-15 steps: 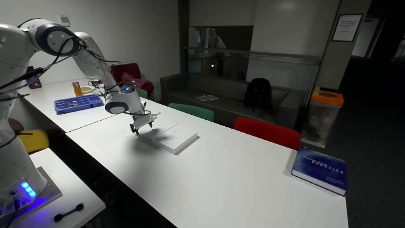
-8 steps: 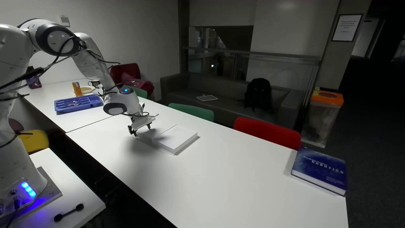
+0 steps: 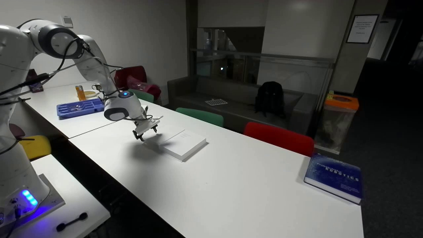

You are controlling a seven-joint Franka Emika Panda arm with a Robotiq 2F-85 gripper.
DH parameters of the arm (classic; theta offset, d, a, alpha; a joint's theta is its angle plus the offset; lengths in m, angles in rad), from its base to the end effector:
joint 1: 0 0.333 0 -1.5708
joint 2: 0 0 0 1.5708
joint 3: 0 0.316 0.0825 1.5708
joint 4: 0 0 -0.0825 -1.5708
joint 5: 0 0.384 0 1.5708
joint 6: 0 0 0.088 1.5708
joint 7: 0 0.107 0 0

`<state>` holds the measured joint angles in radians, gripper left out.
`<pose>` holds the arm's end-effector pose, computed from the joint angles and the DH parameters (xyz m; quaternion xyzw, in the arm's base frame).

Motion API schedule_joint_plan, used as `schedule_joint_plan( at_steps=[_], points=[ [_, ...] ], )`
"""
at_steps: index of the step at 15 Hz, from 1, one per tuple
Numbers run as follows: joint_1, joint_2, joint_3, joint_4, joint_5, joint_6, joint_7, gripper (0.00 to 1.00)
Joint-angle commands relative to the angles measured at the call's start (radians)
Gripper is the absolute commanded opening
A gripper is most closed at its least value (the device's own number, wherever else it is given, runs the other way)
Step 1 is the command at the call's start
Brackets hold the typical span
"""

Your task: Close the book

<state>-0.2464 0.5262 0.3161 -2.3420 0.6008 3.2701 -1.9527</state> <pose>0.5235 -0.0141 0.1531 0.7681 0.6075 0.1815 0.0894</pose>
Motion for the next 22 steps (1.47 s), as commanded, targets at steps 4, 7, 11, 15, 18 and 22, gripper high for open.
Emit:
schedule_joint_plan(
  at_steps=[4,7,11,15,18,22],
  points=[
    [0.027,-0.058,0.023,-0.060,-0.047,0.182,-0.001,1.00],
    [0.030,-0.066,0.019,-0.063,-0.068,0.191,0.002,1.00],
    [0.044,-0.107,0.005,-0.060,-0.067,0.191,0.034,1.00],
    [0.167,-0.182,-0.155,-0.064,-0.234,0.178,0.268,1.00],
    [0.247,-0.232,-0.242,-0.051,-0.177,0.189,0.299,1.00],
    [0.478,-0.293,-0.478,-0.045,-0.023,0.189,0.267,1.00]
  ],
)
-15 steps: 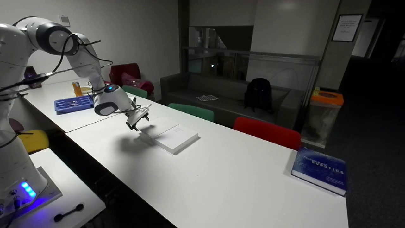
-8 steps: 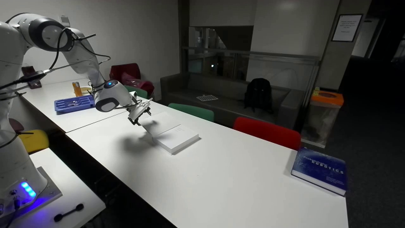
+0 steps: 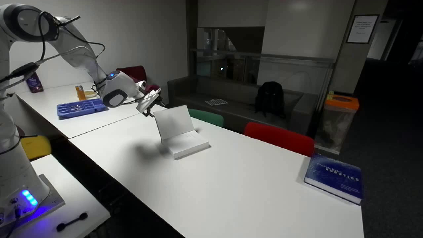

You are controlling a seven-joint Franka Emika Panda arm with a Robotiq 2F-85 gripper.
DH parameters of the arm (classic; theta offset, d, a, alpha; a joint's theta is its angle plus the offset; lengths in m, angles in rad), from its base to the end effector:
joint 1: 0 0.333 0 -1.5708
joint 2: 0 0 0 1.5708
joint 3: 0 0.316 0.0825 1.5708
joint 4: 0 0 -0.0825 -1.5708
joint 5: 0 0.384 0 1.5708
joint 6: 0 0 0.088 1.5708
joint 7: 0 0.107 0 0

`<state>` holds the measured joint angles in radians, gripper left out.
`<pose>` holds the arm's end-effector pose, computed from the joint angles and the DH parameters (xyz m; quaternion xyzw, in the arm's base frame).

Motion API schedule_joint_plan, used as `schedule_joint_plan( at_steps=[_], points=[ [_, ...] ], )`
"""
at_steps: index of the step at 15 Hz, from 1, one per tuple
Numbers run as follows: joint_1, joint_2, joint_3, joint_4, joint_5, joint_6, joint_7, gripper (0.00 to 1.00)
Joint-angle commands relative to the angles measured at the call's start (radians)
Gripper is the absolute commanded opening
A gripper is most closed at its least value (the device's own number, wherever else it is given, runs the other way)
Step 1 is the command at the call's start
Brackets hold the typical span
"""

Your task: Close the book

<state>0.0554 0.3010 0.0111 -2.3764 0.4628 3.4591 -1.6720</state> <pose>0.5472 -0.0160 0.2843 0.7561 0.5392 0.2705 0.2538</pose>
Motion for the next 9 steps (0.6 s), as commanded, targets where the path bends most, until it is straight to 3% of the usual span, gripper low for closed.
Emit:
schedule_joint_plan(
  at_steps=[1,3,5,7,9],
  points=[
    [0.258,-0.073,-0.257,-0.005,0.173,0.000,-0.034,1.00],
    [0.406,-0.059,-0.413,0.024,0.307,0.000,-0.098,1.00],
    [0.562,-0.032,-0.568,0.043,0.362,0.000,-0.093,1.00],
    [0.686,-0.014,-0.678,0.038,0.379,-0.002,-0.065,1.00],
    [0.757,-0.014,-0.719,0.014,0.368,-0.003,-0.027,1.00]
  ],
)
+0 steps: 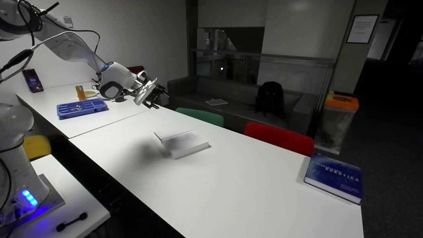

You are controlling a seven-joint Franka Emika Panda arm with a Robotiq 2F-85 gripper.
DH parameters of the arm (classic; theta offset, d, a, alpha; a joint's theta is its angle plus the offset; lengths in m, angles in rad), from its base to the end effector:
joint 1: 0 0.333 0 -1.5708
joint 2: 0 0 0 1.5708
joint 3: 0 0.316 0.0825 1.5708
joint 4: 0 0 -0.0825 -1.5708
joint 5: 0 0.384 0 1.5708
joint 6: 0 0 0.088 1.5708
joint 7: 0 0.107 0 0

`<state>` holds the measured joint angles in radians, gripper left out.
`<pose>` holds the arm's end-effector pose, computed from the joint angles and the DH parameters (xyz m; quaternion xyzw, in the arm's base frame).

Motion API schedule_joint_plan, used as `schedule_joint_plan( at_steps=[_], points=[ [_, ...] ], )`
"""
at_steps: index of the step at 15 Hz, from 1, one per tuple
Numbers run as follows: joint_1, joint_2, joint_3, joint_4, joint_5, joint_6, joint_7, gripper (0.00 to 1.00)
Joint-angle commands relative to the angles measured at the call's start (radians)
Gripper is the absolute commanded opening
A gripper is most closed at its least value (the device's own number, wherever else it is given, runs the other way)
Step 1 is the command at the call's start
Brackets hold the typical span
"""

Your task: Close the book

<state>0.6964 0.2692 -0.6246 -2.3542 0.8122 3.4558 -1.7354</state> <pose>0.5387 -0.0373 0.3374 0.7941 0.4378 0.2753 0.3192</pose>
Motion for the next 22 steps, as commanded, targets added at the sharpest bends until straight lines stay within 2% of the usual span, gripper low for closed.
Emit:
schedule_joint_plan(
  at_steps=[1,5,8,15,22],
  points=[
    [0.131,0.011,-0.080,-0.025,0.002,0.000,0.059,1.00],
    [0.131,-0.002,-0.017,-0.079,-0.047,-0.001,0.131,1.00],
    [0.073,0.010,0.057,-0.097,-0.106,-0.001,0.183,1.00],
    [-0.154,0.095,0.237,-0.027,-0.346,-0.001,0.357,1.00],
    [-0.375,0.251,0.384,0.110,-0.472,-0.001,0.466,1.00]
  ],
)
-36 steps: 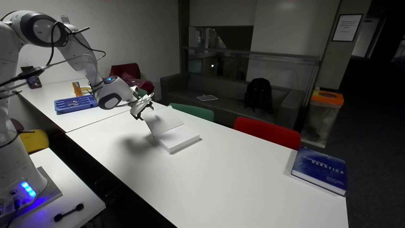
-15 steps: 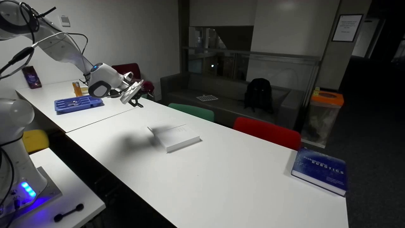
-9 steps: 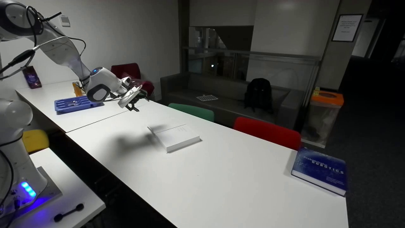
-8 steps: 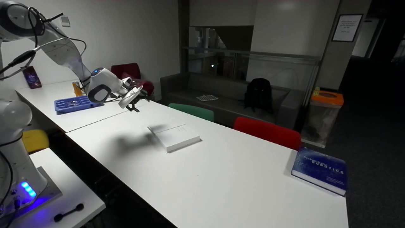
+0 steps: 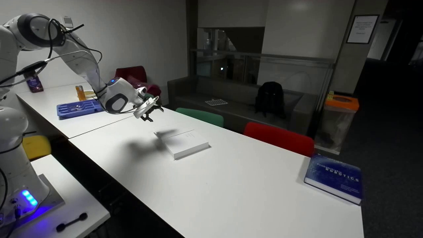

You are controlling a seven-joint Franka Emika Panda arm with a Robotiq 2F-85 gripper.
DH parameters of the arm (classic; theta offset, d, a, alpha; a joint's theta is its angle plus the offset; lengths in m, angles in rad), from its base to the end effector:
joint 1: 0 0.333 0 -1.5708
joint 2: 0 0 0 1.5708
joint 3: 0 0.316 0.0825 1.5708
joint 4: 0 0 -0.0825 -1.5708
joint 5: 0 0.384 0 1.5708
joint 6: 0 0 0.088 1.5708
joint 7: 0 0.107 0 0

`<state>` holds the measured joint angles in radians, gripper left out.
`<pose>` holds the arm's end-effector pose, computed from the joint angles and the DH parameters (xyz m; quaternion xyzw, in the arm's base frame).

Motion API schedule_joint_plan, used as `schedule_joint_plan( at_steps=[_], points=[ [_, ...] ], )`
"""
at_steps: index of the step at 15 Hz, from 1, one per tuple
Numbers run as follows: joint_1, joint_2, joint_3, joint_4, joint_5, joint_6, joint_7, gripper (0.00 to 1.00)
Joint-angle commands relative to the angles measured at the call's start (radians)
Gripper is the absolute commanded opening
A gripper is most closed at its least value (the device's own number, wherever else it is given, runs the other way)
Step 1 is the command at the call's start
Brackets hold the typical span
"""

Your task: Close the book

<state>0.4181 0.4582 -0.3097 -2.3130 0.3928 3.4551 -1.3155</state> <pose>0.5619 0.0199 0.2388 0.8009 0.4827 0.2608 0.2399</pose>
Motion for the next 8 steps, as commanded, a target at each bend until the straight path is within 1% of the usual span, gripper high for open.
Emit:
schedule_joint_plan(
  at_steps=[1,2,4,8],
  points=[
    [-0.095,0.081,0.045,0.072,-0.141,0.000,0.132,1.00],
    [-0.117,0.098,0.056,0.082,-0.178,0.000,0.157,1.00],
    [-0.137,0.126,0.052,0.093,-0.261,-0.001,0.231,1.00],
    [-0.159,0.170,0.037,0.109,-0.377,0.000,0.338,1.00]
  ],
)
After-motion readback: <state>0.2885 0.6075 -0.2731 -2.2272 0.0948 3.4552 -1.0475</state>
